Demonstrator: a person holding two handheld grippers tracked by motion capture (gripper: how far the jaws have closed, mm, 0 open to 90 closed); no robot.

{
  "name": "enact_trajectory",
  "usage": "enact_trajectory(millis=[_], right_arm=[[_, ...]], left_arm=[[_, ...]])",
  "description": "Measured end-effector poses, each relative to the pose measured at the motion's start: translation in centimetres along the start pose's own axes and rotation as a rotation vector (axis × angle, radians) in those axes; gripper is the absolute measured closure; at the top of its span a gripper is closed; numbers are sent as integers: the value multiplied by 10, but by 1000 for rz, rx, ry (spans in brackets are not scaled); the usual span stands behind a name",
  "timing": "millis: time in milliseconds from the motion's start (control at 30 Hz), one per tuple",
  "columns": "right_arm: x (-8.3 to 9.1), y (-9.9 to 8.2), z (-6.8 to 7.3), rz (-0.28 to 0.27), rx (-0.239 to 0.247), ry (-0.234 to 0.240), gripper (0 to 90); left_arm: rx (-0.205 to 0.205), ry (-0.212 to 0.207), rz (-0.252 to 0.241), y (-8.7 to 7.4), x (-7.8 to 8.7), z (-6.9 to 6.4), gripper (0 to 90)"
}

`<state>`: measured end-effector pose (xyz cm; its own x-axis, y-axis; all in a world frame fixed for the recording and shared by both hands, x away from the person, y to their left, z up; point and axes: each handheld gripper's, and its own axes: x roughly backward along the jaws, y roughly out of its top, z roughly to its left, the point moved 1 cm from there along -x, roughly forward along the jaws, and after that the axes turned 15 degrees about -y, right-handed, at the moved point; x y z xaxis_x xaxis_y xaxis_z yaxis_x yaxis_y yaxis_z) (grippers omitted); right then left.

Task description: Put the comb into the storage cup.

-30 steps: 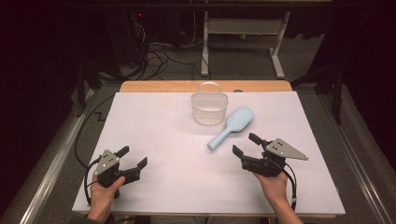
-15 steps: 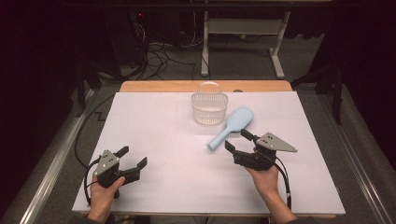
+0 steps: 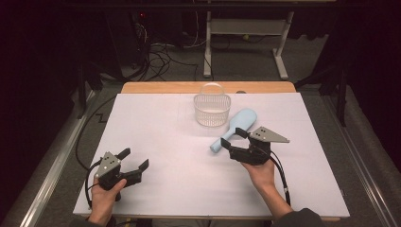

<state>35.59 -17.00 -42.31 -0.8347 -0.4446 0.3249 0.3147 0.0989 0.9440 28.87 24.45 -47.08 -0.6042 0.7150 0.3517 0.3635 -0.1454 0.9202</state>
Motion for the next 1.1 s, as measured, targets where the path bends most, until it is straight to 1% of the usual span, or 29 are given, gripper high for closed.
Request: enact_trajectory(millis=[33,200,233,300,400,467,500,533,567,667,700,733,767,800,833,867,933,967,1000,1067,1100], right_arm=[[-3,2,-1,13,-1,2,293],[-7,8,-2,15,-9,-3,301],[-11,11,-3,29,-13,-7,304],[-14,15,-3,36,-15,-7,308],[-17,19,-3,45,-11,-6,316],[-21,23,-2,63,-4,-9,334],[-23,25,-2,77,1,-9,345],[-27,30,-1,110,18,-17,386],[-29,32,0,135,29,-19,398],[-35,38,1,200,46,-21,447],[-35,38,1,200,46,-21,447],[-38,42,2,240,59,-13,476],[-40,43,3,261,64,-9,492],[-40,43,3,261,64,-9,492],[-45,46,4,305,75,-4,521],[-45,46,4,305,75,-4,521],[-49,48,5,337,84,1,563],[-51,49,6,361,93,-4,577],[-55,51,8,387,120,1,605],[-59,51,10,421,134,-2,633],[-59,51,10,421,134,-2,633]], left_arm=[[0,-2,2,0,-1,0,169],[-3,-2,1,0,0,0,169],[-6,-4,3,0,0,-1,169],[-6,-5,3,0,-1,-1,169],[-5,-4,4,0,-1,-1,169],[-5,-4,4,0,0,-1,169],[-6,-4,4,0,0,-1,169],[-5,-5,4,0,-1,-1,169],[-5,-6,5,0,-1,-1,169],[-5,-8,6,0,-1,-1,169],[-5,-10,5,0,-1,-1,169],[-6,-11,6,0,-1,-1,169],[-6,-12,7,0,-1,-1,169],[-6,-12,7,0,-1,-1,169],[-6,-13,8,0,-1,-1,169],[-6,-13,8,0,-1,-1,169],[-5,-14,9,0,-1,-1,169],[-5,-13,9,0,-1,-1,169],[-5,-11,10,0,-1,-1,169],[-5,-11,9,0,-1,-1,169],[-6,-11,10,0,-1,-1,169]])
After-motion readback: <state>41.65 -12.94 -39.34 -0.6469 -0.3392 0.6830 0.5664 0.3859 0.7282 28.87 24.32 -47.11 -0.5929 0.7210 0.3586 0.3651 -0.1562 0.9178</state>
